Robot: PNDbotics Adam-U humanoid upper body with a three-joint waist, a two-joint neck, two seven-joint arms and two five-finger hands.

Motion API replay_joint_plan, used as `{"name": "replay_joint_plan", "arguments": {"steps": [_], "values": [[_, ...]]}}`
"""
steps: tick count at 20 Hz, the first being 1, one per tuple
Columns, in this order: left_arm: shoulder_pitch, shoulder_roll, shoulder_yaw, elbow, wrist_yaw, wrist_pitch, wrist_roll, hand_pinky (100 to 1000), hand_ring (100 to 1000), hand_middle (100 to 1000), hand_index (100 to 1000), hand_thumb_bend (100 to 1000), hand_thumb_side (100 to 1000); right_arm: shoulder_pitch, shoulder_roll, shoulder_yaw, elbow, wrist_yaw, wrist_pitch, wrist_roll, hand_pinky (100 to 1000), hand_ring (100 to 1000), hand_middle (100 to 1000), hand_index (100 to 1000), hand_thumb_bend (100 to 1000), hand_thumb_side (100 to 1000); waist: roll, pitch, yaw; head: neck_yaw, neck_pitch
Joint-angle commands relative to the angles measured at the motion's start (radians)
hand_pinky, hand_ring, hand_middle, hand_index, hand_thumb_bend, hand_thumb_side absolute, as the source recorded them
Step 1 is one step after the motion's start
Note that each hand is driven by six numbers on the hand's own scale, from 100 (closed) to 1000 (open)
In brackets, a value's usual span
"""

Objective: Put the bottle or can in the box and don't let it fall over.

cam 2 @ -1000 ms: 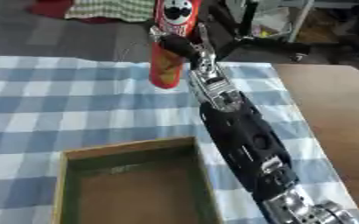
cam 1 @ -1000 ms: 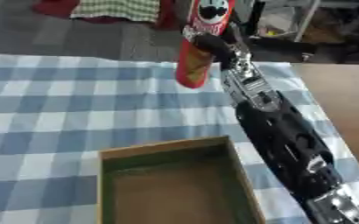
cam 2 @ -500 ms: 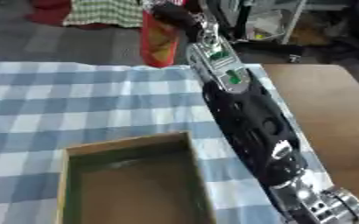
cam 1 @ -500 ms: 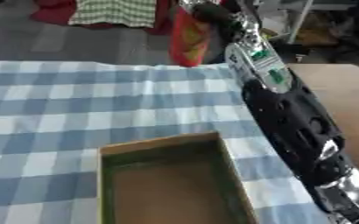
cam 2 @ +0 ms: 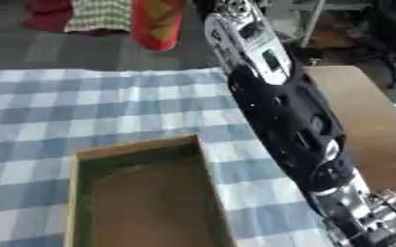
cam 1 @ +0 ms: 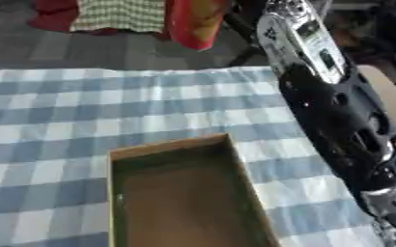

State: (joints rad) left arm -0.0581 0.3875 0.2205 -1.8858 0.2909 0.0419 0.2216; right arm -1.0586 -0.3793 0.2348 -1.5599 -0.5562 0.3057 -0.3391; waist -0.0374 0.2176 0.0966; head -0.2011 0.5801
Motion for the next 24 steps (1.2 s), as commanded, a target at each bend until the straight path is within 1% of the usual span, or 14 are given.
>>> {"name": "replay_joint_plan", "arguments": {"steps": [1,2,5,6,8,12,18,21,24], "values": [[0.005,0.035,0.013,-0.009,-0.002,-0.003,0.006,1000,841,877,797,374,633,0.014,-0.002,0.032,-0.106,-0.024,0.043,0.008,811,544,478,358,227,100,0.005,-0.028,-0.004,0.009,0.019],[0.007,0.036,0.014,-0.009,-0.002,-0.003,0.006,1000,841,877,797,374,632,0.034,0.0,0.043,-0.149,-0.031,0.066,0.007,809,544,478,357,228,100,0.005,-0.032,-0.006,0.01,0.024],[0.016,0.036,0.018,-0.007,-0.002,-0.004,0.012,1000,841,877,796,374,632,0.11,-0.016,0.076,-0.351,-0.058,0.199,-0.034,806,549,480,354,236,100,0.004,-0.037,-0.012,0.014,0.03],[0.018,0.035,0.018,-0.007,-0.002,-0.004,0.014,1000,841,877,796,374,631,0.129,-0.023,0.087,-0.396,-0.066,0.236,-0.04,806,551,481,355,237,100,0.003,-0.038,-0.012,0.014,0.033],[0.018,0.034,0.018,-0.008,-0.001,-0.005,0.016,1000,841,877,796,373,631,0.153,-0.026,0.1,-0.43,-0.07,0.266,-0.045,804,552,482,355,236,100,0.003,-0.038,-0.013,0.013,0.039],[0.021,0.034,0.019,-0.008,-0.003,-0.004,0.018,1000,842,877,796,374,631,0.197,-0.025,0.13,-0.439,-0.063,0.28,-0.044,801,554,483,355,231,100,0.001,-0.038,-0.019,0.018,0.05],[0.023,0.032,0.019,-0.008,-0.005,-0.004,0.017,1000,842,877,796,373,631,0.265,-0.019,0.151,-0.44,-0.045,0.28,-0.047,799,554,483,355,219,100,0.003,-0.032,-0.02,0.021,0.047],[0.023,0.031,0.019,-0.009,-0.006,-0.004,0.016,1000,843,877,796,376,630,0.303,-0.019,0.162,-0.44,-0.043,0.27,-0.048,796,554,483,356,209,100,0.006,-0.027,-0.021,0.021,0.045],[0.019,0.027,0.016,-0.009,-0.005,-0.004,0.014,1000,843,878,796,377,630,0.326,-0.015,0.17,-0.44,-0.035,0.25,-0.053,796,556,485,359,210,100,0.011,-0.021,-0.02,0.02,0.04]]}}
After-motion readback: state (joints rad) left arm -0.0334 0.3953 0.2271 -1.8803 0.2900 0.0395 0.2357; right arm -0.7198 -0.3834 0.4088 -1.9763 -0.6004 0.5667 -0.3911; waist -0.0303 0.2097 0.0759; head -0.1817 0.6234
